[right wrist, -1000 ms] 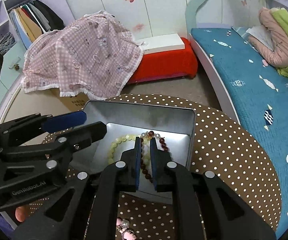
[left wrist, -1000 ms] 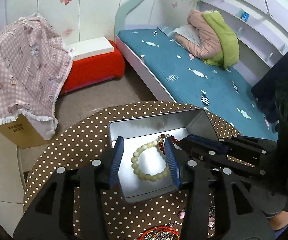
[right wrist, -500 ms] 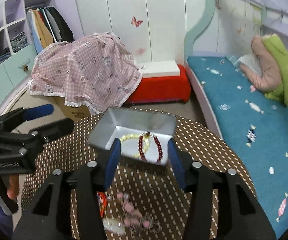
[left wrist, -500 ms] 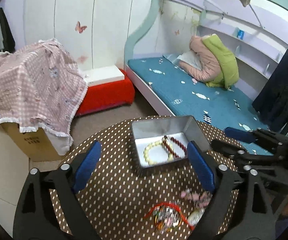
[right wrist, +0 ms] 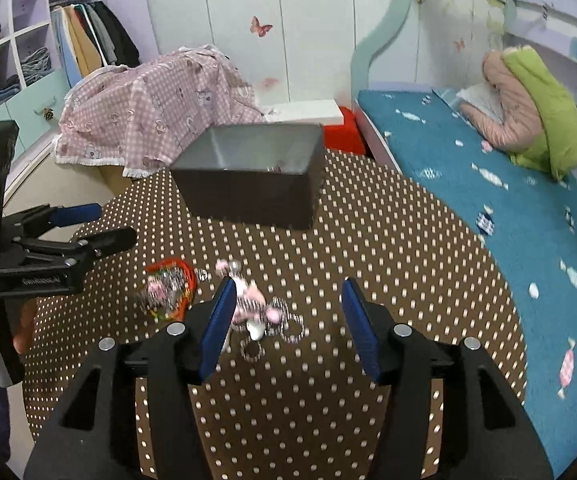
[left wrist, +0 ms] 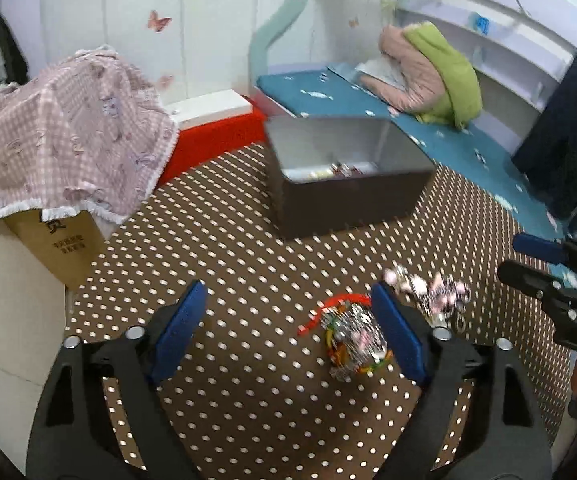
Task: Organize jewelry
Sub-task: 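Move both tools back from the box to the jewelry pile, then grasp the tangled silver chain with red cord using the left tool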
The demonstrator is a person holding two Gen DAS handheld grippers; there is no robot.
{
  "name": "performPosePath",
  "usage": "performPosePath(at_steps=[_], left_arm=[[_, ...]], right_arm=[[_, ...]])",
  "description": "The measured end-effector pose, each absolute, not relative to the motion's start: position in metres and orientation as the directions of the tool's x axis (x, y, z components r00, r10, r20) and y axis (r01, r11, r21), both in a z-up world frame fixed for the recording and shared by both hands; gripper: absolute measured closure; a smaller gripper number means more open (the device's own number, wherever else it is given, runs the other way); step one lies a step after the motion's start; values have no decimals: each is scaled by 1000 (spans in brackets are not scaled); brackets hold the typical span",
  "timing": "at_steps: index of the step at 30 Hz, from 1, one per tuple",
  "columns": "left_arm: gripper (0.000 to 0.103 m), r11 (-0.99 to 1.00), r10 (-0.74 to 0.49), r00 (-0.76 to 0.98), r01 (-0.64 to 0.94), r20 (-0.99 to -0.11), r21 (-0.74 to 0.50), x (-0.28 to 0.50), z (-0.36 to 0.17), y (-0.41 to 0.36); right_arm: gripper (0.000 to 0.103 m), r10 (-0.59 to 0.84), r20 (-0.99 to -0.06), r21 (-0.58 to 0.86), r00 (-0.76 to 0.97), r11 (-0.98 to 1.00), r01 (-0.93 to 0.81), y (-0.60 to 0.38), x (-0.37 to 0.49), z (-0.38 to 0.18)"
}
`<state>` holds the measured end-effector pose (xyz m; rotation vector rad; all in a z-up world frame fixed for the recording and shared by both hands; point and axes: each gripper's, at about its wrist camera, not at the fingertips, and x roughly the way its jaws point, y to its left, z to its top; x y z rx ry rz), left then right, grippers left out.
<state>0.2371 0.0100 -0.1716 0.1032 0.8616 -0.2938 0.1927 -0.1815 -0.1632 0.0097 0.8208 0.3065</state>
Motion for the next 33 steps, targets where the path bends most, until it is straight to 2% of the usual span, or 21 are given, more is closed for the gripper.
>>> performPosePath(at_steps=[4, 13, 18, 20, 24, 26, 28, 33], left_arm=[[31, 943, -236, 578, 331, -781, -41, 234, -183, -1], [34, 943, -243, 581, 329, -777, -49, 208, -196, 6], [49, 935, -257, 566, 349, -784, -54, 200, -206, -1], [58, 935, -266, 557, 347, -787, -71, 201, -209, -1], [63, 932, -277, 552, 353, -786, -81, 203, -210, -4], [77, 929, -286, 542, 359, -790, -90, 204, -212, -5], [84, 925, -304, 530, 361, -792, -113, 206, -212, -4], [92, 919, -320, 529, 376, -786, -121, 201, -206, -2]], right_arm=[[50, 280, -732, 148, 621, 955, -256, -183, 186, -175], [47, 300, -737, 176, 606, 950, -256, -189, 175, -186], [47, 308, -742, 182, 596, 947, -263, -186, 172, -190], [46, 310, -745, 187, 591, 947, -261, -186, 173, -192], [46, 306, -752, 191, 583, 949, -252, -188, 172, -197], [46, 308, -753, 195, 582, 949, -250, -187, 172, -197], [46, 308, -754, 194, 580, 948, -251, -187, 172, -198], [46, 304, -756, 191, 580, 950, -249, -188, 173, -197]])
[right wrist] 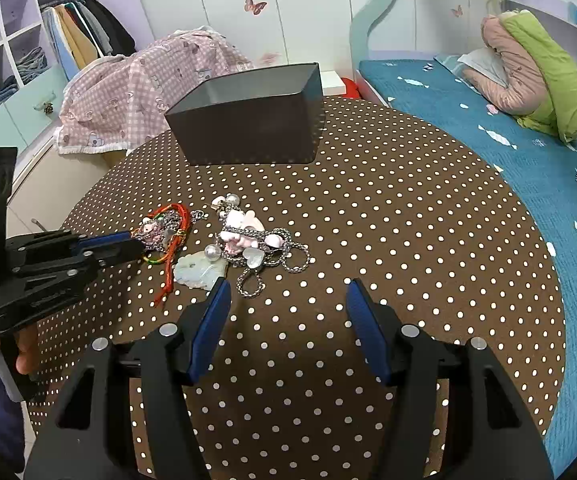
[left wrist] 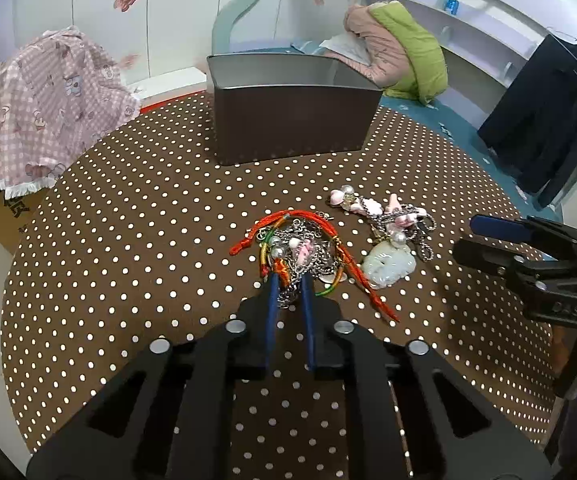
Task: Organize jewelry
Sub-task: 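Grasp the tangled silver chain with red cord using the left tool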
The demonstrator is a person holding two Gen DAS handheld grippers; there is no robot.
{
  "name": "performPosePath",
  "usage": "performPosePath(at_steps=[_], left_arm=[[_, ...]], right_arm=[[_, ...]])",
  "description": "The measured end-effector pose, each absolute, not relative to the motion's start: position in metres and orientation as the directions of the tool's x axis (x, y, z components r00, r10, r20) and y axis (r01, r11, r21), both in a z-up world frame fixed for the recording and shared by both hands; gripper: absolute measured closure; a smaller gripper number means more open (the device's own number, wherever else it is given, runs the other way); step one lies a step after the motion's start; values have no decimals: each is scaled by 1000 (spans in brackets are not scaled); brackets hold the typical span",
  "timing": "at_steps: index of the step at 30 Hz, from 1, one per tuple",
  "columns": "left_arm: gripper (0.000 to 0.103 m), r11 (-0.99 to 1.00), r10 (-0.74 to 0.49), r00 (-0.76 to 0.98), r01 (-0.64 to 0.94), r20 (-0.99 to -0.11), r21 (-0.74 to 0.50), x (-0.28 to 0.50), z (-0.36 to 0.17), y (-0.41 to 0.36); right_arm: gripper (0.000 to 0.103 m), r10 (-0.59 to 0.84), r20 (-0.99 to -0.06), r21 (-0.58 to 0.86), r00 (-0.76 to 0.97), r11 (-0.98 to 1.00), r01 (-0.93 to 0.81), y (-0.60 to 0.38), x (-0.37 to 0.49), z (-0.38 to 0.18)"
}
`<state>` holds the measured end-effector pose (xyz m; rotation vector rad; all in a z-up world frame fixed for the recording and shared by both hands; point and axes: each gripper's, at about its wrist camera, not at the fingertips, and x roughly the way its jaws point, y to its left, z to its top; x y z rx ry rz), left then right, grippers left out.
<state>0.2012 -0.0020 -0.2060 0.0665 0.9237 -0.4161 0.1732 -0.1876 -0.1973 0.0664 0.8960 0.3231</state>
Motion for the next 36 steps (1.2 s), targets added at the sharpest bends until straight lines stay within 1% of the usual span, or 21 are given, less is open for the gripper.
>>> performPosePath(at_steps=[11, 18, 20, 23, 27, 28, 29, 31, 36], left_arm=[[93, 912, -338, 515, 386, -788, -139, 191, -200, 9], [92, 920, -298, 509, 378, -807, -101, 184, -208, 9], [92, 930, -275, 513, 355, -813, -90, 182, -210, 13], [92, 938, -265, 529, 335, -806, -88, 179, -208, 18], [92, 933, -281, 566, 351, -775, -81, 174, -195, 16], [90, 921, -305, 554, 378, -775, -92, 173, -194, 13], [81, 918, -306, 547, 388, -779, -88, 174, -194, 10], [70, 916, -278, 553, 399, -785, -44, 175, -199, 2], [69, 915, -277, 535, 399, -798, -50, 182, -205, -5]], right_arm=[[43, 306, -756, 195, 578, 949, -247, -185, 171, -197], [43, 315, -757, 202, 572, 946, -254, -182, 171, -199], [43, 317, -757, 203, 571, 945, -255, -181, 171, -199], [42, 319, -758, 205, 568, 945, -256, -180, 171, -199], [42, 319, -763, 208, 563, 945, -254, -177, 171, -201], [42, 319, -764, 209, 561, 945, -253, -177, 171, -202], [42, 319, -765, 210, 560, 945, -252, -177, 172, -202], [42, 320, -765, 211, 559, 945, -251, -178, 172, -203], [42, 317, -768, 212, 557, 946, -245, -181, 172, -204]])
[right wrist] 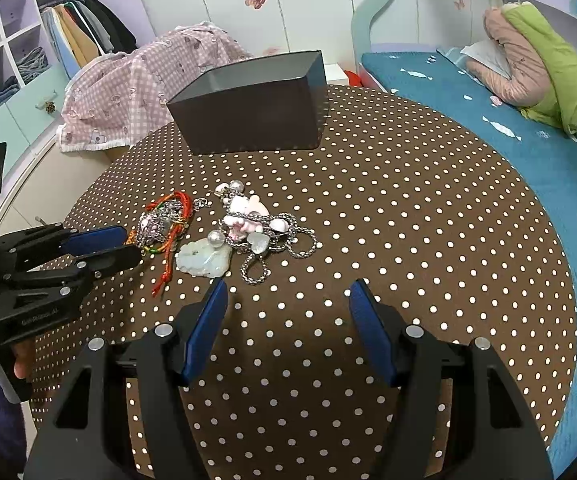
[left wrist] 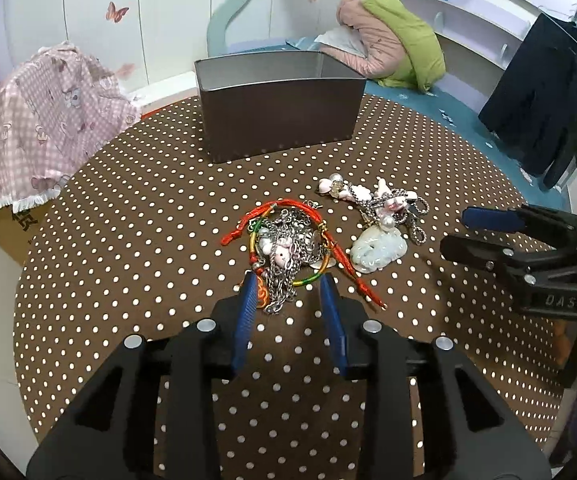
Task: Organize jewelry
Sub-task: 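Grasp the tangled silver chain with red cord using the left tool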
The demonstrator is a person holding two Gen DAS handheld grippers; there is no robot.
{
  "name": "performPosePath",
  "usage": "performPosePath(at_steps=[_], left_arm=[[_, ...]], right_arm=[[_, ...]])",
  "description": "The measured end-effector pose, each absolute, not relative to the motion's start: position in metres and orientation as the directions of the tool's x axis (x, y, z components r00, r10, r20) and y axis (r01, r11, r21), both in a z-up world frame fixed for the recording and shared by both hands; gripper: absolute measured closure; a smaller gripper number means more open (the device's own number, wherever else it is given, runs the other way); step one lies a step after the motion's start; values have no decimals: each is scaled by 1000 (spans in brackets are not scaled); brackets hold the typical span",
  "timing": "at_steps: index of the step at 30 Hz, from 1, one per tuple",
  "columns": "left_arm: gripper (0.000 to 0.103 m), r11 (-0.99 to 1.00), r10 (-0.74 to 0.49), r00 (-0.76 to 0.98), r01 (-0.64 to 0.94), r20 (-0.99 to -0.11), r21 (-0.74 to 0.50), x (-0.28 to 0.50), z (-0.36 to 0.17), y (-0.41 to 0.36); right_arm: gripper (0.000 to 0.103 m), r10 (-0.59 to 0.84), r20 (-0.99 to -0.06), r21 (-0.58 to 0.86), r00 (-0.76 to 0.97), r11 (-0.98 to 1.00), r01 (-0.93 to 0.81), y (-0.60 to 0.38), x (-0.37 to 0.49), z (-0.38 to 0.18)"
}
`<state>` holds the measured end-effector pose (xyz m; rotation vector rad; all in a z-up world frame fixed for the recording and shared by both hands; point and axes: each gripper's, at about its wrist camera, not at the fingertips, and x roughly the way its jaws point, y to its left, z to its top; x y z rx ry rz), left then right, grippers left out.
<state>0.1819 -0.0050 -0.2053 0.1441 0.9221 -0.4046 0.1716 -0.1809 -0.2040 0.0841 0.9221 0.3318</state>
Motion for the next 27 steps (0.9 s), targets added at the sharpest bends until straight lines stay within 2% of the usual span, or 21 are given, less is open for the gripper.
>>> performPosePath(at_steps=[3, 10, 12, 14, 17, 24, 27], left_arm=[[77, 916, -274, 546, 400, -792, -42, 190, -202, -7], [78, 904, -258, 530, 428, -808, -8, 199, -207, -22], [84, 905, -263, 526, 426, -809, -17, 202, -207, -23], [94, 909, -256, 530, 417, -808, -14, 203, -207, -23], [103, 909, -278, 527, 416, -803, -41, 202, -205, -16], [103, 912, -321, 532, 396, -783, -105, 198, -199, 0], [102, 922, -292, 547, 380, -784, -78, 199, -198, 4]], right_arm=[[42, 320, -767, 216, 556, 945, -246, -184, 172, -204], [42, 327, -764, 226, 557, 943, -244, -187, 173, -203], [42, 328, -763, 227, 557, 943, -245, -186, 173, -203], [42, 330, -761, 227, 558, 942, -247, -187, 173, -202], [42, 329, -762, 226, 558, 942, -247, -187, 173, -202], [42, 330, -763, 227, 556, 942, -247, -186, 174, -202], [42, 329, -763, 226, 556, 942, -248, -185, 174, -201]])
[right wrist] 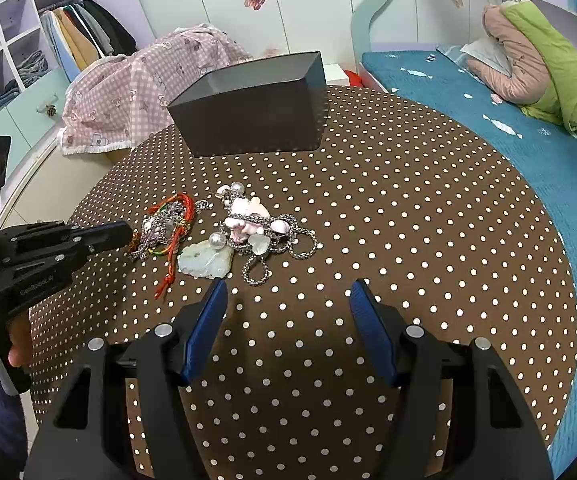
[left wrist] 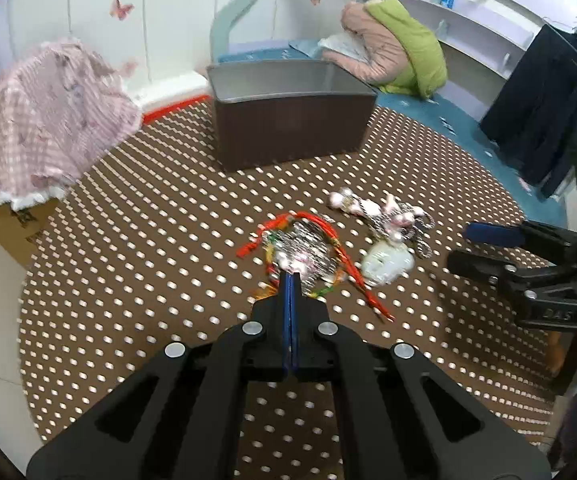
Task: Organize jewelry
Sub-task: 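Grasp the tangled silver chain with red cord using the left tool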
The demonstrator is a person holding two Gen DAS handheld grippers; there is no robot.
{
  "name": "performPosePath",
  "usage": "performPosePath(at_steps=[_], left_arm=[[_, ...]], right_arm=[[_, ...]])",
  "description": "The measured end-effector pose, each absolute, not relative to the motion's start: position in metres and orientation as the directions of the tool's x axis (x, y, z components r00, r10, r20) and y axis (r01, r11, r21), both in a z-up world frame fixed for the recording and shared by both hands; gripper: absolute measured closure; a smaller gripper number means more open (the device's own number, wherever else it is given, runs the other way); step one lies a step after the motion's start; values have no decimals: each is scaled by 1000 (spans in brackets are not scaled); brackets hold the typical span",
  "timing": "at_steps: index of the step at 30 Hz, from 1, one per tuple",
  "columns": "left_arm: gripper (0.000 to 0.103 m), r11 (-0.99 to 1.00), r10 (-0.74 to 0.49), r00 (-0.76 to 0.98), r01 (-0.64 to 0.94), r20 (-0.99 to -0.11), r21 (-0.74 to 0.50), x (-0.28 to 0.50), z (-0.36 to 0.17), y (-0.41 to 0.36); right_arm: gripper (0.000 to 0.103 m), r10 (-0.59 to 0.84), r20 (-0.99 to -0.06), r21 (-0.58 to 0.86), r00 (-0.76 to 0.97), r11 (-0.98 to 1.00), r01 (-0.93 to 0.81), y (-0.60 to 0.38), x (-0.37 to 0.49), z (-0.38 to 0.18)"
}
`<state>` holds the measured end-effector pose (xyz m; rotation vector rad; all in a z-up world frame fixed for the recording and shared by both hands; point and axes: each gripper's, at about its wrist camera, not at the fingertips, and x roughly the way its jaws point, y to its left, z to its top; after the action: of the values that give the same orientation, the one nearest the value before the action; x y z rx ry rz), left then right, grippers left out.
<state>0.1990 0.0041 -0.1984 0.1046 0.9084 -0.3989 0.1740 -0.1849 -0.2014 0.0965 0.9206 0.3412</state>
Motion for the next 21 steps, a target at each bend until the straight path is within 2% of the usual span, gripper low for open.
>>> performPosePath(at_steps=[1, 3, 9, 12, 14, 15, 18, 21], left_arm=[[101, 921, -297, 540, 379, -787, -88, 199, -199, 5], [93, 923, -284, 538, 378, -794, -74, 198, -200, 0], [91, 917, -257, 527, 398, -810, -31, 201, -207, -12], [86, 914, -260, 520, 405, -813, -33, 201, -206, -19], [67, 907, -274, 511, 418, -814, -43, 201, -205, -21], [64, 907, -280, 512, 419, -812, -48, 201, -205, -21], [67, 911, -246, 523, 412, -816, -10, 202, -208, -25], [79, 911, -238, 515, 412, -823, -5, 204, -210, -28]], right_arm=[[41, 329, -764, 226, 554, 942, -247, -184, 174, -202], [41, 329, -765, 227, 554, 942, -247, -183, 175, -202], [41, 330, -768, 225, 549, 942, -251, -181, 175, -204], [41, 331, -768, 227, 548, 941, -251, -181, 176, -204], [41, 333, -767, 229, 549, 941, -251, -181, 176, -204], [41, 334, -767, 230, 548, 940, -251, -181, 176, -204], [41, 336, -765, 231, 549, 940, -252, -182, 177, -204], [41, 339, -764, 234, 548, 938, -255, -183, 177, -204]])
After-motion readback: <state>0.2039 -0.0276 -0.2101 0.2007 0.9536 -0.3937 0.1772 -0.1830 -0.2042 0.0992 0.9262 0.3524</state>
